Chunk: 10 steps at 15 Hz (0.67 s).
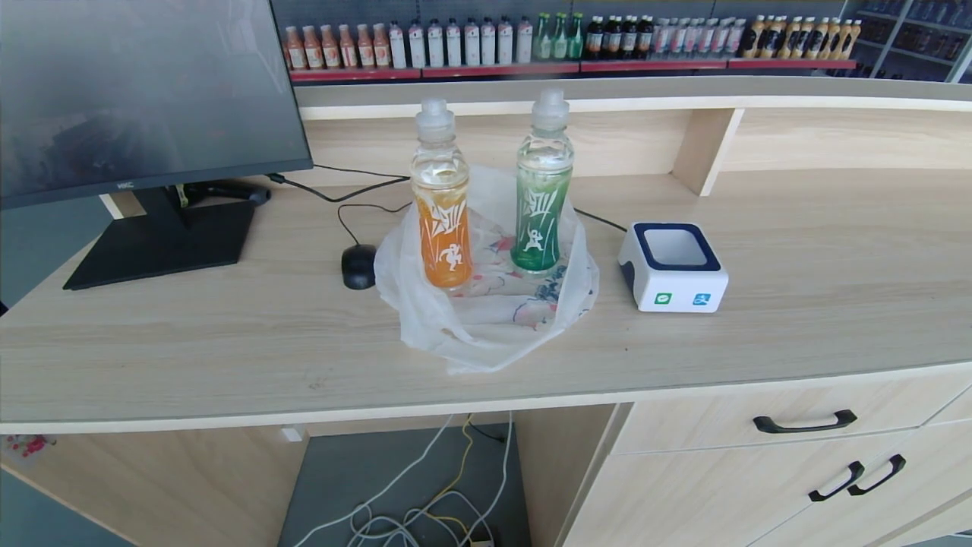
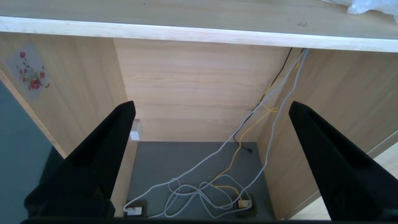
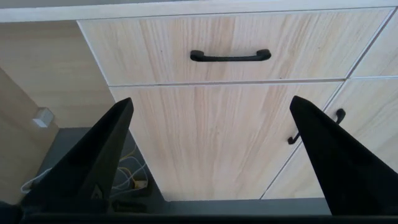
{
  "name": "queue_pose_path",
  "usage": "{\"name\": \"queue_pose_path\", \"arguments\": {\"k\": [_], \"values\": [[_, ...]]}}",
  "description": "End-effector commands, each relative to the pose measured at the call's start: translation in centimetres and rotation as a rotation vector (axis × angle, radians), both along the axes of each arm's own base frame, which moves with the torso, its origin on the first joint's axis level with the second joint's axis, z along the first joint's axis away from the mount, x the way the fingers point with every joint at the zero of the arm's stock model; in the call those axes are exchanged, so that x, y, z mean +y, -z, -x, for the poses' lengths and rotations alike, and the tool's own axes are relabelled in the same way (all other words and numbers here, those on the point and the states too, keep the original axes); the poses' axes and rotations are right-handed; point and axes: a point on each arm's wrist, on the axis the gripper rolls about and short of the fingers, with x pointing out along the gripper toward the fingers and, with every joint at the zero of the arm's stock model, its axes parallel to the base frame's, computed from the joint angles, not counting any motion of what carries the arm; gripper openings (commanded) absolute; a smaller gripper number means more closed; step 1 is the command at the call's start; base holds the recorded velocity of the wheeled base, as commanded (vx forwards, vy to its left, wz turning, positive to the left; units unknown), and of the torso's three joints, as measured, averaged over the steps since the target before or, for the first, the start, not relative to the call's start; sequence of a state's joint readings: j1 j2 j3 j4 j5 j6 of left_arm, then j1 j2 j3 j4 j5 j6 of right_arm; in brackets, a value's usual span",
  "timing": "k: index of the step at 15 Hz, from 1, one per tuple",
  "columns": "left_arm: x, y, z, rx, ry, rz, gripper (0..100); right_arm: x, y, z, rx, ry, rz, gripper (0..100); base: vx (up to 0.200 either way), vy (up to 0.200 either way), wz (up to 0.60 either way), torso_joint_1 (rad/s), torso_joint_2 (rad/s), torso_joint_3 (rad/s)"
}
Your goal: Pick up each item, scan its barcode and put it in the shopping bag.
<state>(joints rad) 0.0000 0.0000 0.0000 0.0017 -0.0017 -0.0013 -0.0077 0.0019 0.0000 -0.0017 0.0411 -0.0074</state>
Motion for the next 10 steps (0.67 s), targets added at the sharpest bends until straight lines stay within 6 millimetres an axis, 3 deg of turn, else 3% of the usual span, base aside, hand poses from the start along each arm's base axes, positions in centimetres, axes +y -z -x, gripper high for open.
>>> {"name": "queue_pose_path", "arguments": {"k": [1, 9, 10], "values": [[0.0, 0.0, 0.0, 0.0, -0.002, 0.0, 100, 0.0, 0.01, 0.01, -0.002, 0.0, 0.0, 100, 0.0, 0.0, 0.0, 0.0, 0.0, 0.0], [0.0, 0.0, 0.0, 0.0, -0.002, 0.0, 100, 0.0, 0.01, 0.01, -0.002, 0.0, 0.0, 100, 0.0, 0.0, 0.0, 0.0, 0.0, 0.0], [0.0, -0.02, 0.0, -0.002, -0.002, 0.003, 100, 0.0, 0.01, 0.01, -0.002, 0.0, 0.0, 100, 0.0, -0.2, 0.0, -0.002, 0.0, 0.002]]}}
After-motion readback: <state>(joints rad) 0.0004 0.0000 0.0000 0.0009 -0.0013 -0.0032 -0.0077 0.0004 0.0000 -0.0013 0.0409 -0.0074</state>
